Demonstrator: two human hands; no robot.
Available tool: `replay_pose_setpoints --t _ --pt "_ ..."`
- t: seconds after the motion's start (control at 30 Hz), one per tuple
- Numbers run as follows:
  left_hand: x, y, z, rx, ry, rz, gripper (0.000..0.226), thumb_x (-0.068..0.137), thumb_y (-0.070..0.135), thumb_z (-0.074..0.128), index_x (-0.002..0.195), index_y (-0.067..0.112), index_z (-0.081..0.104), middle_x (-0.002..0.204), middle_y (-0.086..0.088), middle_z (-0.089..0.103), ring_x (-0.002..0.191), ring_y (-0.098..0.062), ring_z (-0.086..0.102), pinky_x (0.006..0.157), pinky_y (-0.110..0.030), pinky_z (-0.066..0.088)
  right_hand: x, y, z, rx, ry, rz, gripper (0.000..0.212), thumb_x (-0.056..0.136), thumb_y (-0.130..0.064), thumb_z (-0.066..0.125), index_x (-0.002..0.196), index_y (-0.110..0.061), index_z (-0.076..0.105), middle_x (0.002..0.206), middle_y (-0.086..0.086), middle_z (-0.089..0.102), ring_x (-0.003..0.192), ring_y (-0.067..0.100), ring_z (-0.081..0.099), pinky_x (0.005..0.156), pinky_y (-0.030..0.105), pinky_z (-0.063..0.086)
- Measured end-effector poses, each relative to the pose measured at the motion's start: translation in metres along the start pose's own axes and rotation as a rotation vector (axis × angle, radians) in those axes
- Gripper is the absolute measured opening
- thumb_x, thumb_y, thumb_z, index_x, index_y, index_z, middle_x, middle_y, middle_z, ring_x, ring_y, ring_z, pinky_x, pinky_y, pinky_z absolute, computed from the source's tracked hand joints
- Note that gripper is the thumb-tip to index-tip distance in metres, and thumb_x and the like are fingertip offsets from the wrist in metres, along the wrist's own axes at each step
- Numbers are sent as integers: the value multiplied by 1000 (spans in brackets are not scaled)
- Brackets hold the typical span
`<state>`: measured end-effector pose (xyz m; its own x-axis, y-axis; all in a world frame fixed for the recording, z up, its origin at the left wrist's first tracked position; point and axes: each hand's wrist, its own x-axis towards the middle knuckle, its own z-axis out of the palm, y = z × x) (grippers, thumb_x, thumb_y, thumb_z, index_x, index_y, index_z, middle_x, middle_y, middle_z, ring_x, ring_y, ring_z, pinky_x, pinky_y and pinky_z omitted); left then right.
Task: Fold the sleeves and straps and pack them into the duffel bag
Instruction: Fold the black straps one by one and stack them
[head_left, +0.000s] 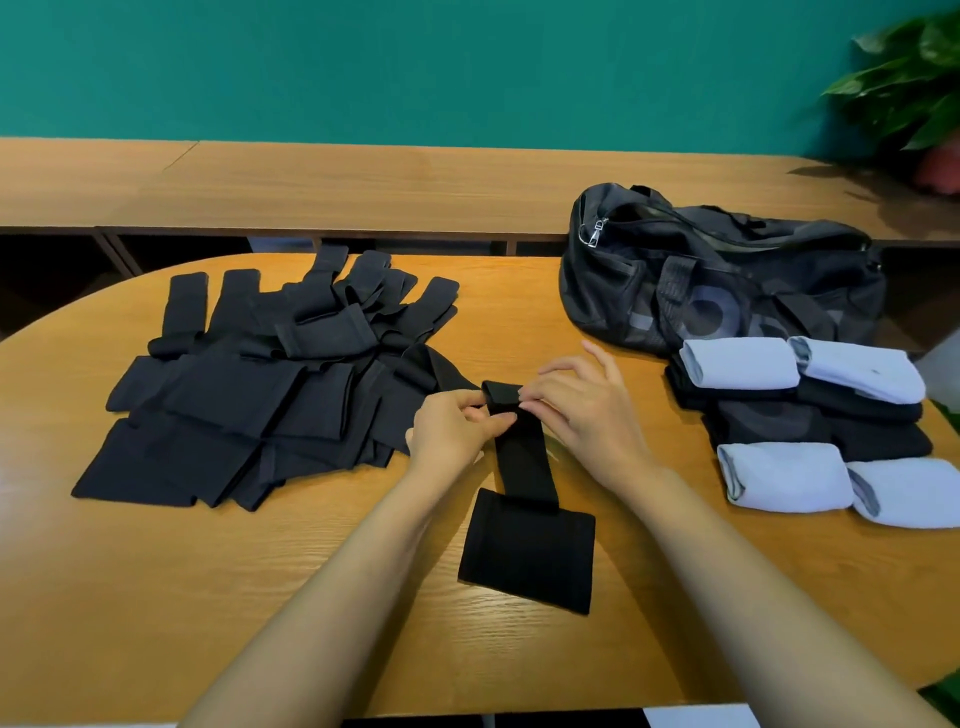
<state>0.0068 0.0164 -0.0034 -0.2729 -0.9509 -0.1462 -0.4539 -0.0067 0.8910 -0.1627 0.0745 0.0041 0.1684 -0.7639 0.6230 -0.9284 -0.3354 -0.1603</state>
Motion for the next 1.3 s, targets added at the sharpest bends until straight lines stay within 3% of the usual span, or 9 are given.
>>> replay_pose_setpoints --t 0.13,0.23,0.4,0.5,0.8,1.03,1.1,1.2,1.3 --pt "-2 -2 9 -170 -14 -4 31 65 41 85 68 16 67 63 2 68 69 -24 65 98 -68 40 3 0 -3 -7 -17 58 17 90 -33 59 91 -23 74 90 -12 71 103 14 57 116 49 22" --pt "-5 -3 11 -162 -15 50 34 75 27 83 51 30 58 47 14 51 56 -8 43 94 -71 37 10 1 -6 -24 -59 91 14 86 -31 62 85 -22 73 83 -11 69 94 15 57 115 50 22" --pt "-6 -6 11 -191 44 47 20 72 30 83 68 24 65 54 18 55 64 -29 52 92 -66 42 15 0 -6 -4 -154 121 17 91 -32 58 97 -21 70 93 -10 68 105 17 56 118 53 14" --pt "-9 -6 8 -205 1 86 19 71 34 77 61 27 62 52 16 47 55 -13 42 75 -51 39 9 -1 -3 66 -177 124 36 91 -46 52 116 -28 69 107 -14 69 115 13 52 119 54 8" --pt "-17 8 13 111 103 104 47 87 31 72 55 23 39 50 10 38 55 -6 40 79 -36 28 11 -7 -5 -170 82 -29 27 92 -33 55 87 -19 77 78 -8 72 93 20 64 114 62 20" --pt "-25 -1 18 310 153 146 37 89 30 70 58 31 49 61 11 48 79 -11 49 80 -31 18 64 31 -6 -286 10 90 17 84 -25 72 71 -16 78 66 1 43 77 26 58 113 61 17" --pt "-23 7 17 404 210 198 11 91 34 67 81 30 64 78 11 57 96 -14 48 80 -29 17 72 31 5 -360 -103 92 11 86 -22 72 79 -16 78 64 4 52 84 29 60 114 64 16" --pt "-24 9 12 554 196 208 50 94 39 61 141 26 48 115 6 61 115 -16 43 89 -31 22 74 24 16 -395 -456 259 39 103 -35 46 139 -23 52 128 6 64 139 28 37 118 62 3" --pt "-31 -1 2 611 222 299 53 96 40 57 144 25 42 134 9 54 121 -17 41 97 -34 24 62 20 18 -370 -539 319 52 105 -43 28 154 -25 24 158 -3 33 151 22 9 118 61 -1"
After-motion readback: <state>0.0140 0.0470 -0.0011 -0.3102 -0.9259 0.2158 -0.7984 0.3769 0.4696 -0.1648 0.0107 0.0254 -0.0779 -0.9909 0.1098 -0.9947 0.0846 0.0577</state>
